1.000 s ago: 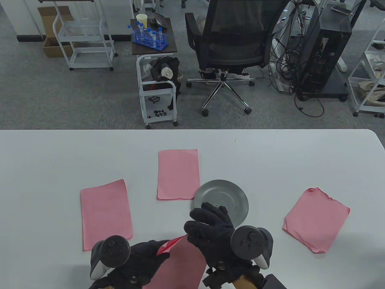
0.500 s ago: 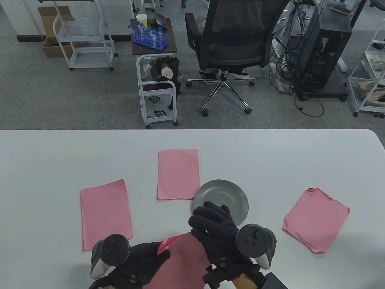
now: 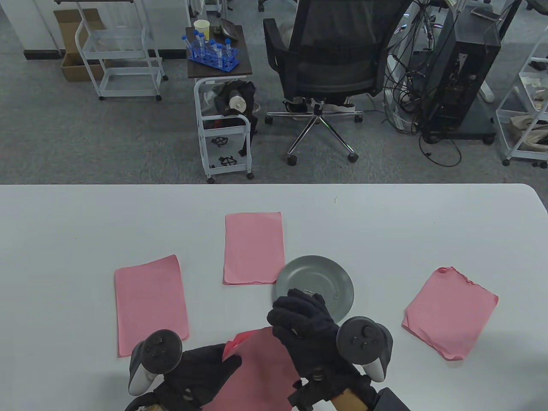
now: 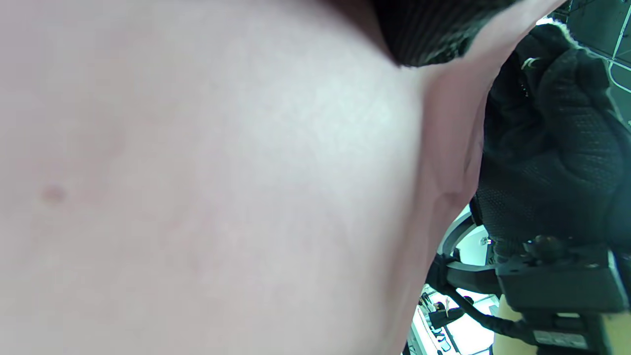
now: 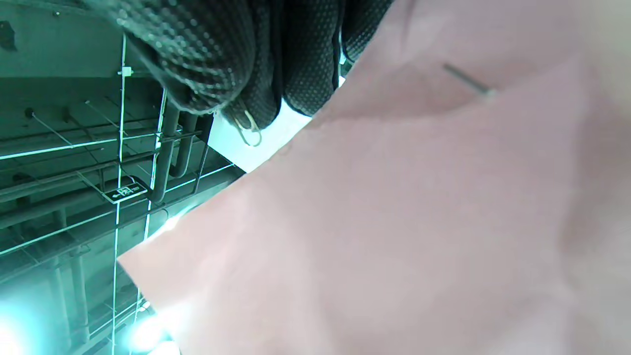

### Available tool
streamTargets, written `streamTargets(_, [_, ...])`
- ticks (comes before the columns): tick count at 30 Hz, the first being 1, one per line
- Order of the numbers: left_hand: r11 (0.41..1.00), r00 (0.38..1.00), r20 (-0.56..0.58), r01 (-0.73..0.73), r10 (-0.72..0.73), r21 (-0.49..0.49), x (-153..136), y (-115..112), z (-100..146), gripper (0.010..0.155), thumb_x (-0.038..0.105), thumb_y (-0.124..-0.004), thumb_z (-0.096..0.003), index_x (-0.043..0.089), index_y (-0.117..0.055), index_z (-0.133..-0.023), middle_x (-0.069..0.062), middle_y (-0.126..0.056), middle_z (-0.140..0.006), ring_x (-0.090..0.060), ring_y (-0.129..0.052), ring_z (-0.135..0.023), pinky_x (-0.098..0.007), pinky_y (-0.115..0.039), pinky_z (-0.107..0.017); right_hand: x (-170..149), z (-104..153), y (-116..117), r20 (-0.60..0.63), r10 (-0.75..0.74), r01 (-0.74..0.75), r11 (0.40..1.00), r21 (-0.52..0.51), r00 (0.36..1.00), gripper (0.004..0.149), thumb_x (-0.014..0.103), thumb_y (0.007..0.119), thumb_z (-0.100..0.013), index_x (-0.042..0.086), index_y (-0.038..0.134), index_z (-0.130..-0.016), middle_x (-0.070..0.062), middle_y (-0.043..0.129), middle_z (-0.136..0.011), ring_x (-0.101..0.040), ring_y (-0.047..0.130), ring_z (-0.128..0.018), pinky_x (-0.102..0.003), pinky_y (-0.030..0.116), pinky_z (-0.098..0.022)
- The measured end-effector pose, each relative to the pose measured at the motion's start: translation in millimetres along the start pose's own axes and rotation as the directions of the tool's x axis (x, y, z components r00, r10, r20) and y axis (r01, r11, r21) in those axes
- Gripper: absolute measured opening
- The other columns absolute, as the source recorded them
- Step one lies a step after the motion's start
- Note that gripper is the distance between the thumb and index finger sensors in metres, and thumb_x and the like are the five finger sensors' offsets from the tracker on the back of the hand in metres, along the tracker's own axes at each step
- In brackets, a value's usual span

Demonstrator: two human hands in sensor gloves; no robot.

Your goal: Pinch and push to attach paper clips

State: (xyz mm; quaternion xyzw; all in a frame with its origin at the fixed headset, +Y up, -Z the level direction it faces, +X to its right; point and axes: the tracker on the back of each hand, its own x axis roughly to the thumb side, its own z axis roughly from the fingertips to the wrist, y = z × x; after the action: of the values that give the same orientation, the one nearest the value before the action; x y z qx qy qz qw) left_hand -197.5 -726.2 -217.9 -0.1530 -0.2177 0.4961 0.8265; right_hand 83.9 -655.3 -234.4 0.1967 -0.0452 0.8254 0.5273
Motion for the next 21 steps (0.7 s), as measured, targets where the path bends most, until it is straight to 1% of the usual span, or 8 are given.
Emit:
streamTargets(4, [1.0, 1.0, 0.019, 0.002, -0.002, -0.014, 1.1, -1.2, -0.5, 0.042, 0.042, -0.078, -0.0465, 0.027, -0.088, -0.084, 0.005, -0.104, -0.065, -0.019, -0.104, -0.064, -0.055, -0.068, -0.071, -2.6, -1.9, 2.5, -0.006, 0.052, -0.052, 0.999, 0.003, 0.999, 0.037, 0.036, 0.08, -0.041, 0.024, 0.081, -0.076, -0.004, 0.074, -0.094, -0.039, 0.054, -0.098, -0.069, 0.027, -0.071])
streamTargets(9, [0.999, 0.998, 0.031, 0.054, -0.054, 0.006, 3.0, -0.6, -0.1, 0.041, 0.041, -0.078, -0.0457, 0.03, -0.088, -0.084, 0.005, -0.103, -0.066, -0.019, -0.104, -0.065, -0.056, -0.066, -0.072, -5.4, -3.7, -1.2, -0.03, 0.014, -0.014, 1.0, 0.005, 0.999, 0.037, 0.036, 0.08, -0.041, 0.024, 0.081, -0.076, -0.003, 0.075, -0.094, -0.04, 0.054, -0.098, -0.069, 0.027, -0.071])
streamTargets(12, [0.999, 0.998, 0.038, 0.047, -0.047, 0.01, 2.6, -1.0, -0.6, 0.041, 0.041, -0.078, -0.0457, 0.03, -0.088, -0.084, 0.005, -0.103, -0.066, -0.019, -0.103, -0.065, -0.056, -0.066, -0.072, -8.2, -4.0, -1.3, -0.041, 0.015, -0.015, 1.0, 0.004, 0.999, 0.037, 0.036, 0.08, -0.041, 0.024, 0.081, -0.076, -0.004, 0.075, -0.094, -0.04, 0.054, -0.097, -0.069, 0.027, -0.07])
streamTargets(16, [0.999, 0.999, 0.04, 0.03, -0.031, 0.016, 1.1, -1.2, -0.9, 0.041, 0.041, -0.078, -0.0459, 0.029, -0.088, -0.084, 0.005, -0.102, -0.066, -0.018, -0.103, -0.064, -0.055, -0.066, -0.072, -10.8, -3.3, 5.8, -0.04, 0.041, -0.041, 0.999, 0.017, 0.998, 0.038, 0.036, 0.08, -0.041, 0.026, 0.078, -0.077, -0.004, 0.074, -0.093, -0.04, 0.053, -0.097, -0.069, 0.026, -0.07])
streamTargets(19, [1.0, 0.999, 0.031, -0.019, 0.019, 0.01, -2.1, -0.7, -1.0, 0.041, 0.041, -0.078, -0.046, 0.029, -0.088, -0.084, 0.006, -0.103, -0.065, -0.018, -0.104, -0.064, -0.055, -0.067, -0.072, -9.4, -1.5, 10.9, -0.007, 0.114, -0.114, 0.993, 0.012, 0.993, 0.039, 0.037, 0.079, -0.041, 0.028, 0.075, -0.078, -0.005, 0.072, -0.094, -0.042, 0.05, -0.098, -0.069, 0.024, -0.07])
streamTargets(21, [0.998, 0.998, 0.023, -0.055, 0.055, 0.003, -4.0, -1.3, -1.2, 0.041, 0.041, -0.078, -0.0461, 0.028, -0.088, -0.084, 0.005, -0.103, -0.065, -0.018, -0.104, -0.063, -0.055, -0.067, -0.072, -6.6, 0.2, 13.7, 0.024, 0.208, -0.208, 0.978, -0.004, 0.978, 0.038, 0.037, 0.078, -0.041, 0.029, 0.075, -0.079, -0.006, 0.07, -0.096, -0.043, 0.048, -0.098, -0.07, 0.023, -0.07])
